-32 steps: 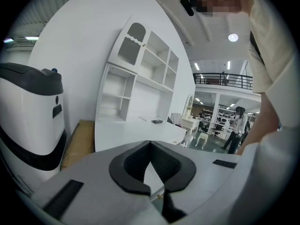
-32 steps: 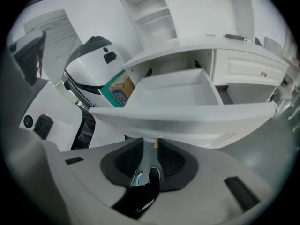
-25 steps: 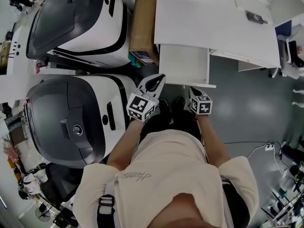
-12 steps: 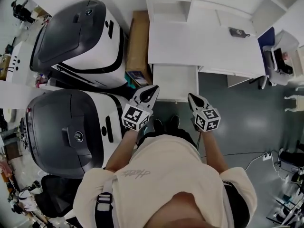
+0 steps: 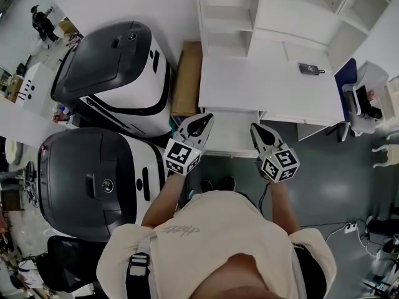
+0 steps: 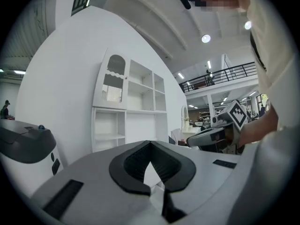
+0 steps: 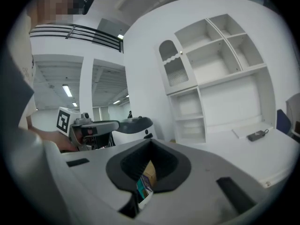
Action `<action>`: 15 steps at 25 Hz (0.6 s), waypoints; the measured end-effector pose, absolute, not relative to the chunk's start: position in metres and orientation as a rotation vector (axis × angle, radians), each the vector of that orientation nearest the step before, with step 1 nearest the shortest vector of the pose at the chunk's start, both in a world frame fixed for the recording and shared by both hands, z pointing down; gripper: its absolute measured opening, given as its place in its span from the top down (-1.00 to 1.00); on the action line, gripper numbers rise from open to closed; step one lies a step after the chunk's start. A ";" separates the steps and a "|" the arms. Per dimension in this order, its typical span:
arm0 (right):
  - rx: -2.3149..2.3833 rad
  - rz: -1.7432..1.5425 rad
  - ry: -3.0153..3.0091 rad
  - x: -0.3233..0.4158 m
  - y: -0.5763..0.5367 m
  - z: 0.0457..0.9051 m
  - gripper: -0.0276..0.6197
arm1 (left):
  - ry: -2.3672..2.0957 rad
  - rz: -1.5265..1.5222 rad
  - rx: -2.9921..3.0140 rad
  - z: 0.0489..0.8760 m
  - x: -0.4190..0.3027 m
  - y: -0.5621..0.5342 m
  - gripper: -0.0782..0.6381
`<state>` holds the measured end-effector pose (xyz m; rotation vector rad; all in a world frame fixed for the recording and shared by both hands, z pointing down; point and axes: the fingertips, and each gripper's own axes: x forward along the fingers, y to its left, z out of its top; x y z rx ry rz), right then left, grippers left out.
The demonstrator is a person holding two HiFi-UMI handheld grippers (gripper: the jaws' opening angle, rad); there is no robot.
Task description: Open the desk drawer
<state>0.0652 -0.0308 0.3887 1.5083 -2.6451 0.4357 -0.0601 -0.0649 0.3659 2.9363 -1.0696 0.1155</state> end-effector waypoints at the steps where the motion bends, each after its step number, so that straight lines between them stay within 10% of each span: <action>1: 1.511 0.409 -2.653 0.066 -0.033 0.381 0.94 | -1.084 0.095 2.937 0.359 -0.061 -0.067 0.78; 15: 1.604 0.232 -2.763 0.088 -0.040 0.294 0.94 | -1.152 -0.099 2.928 0.287 -0.079 -0.082 0.78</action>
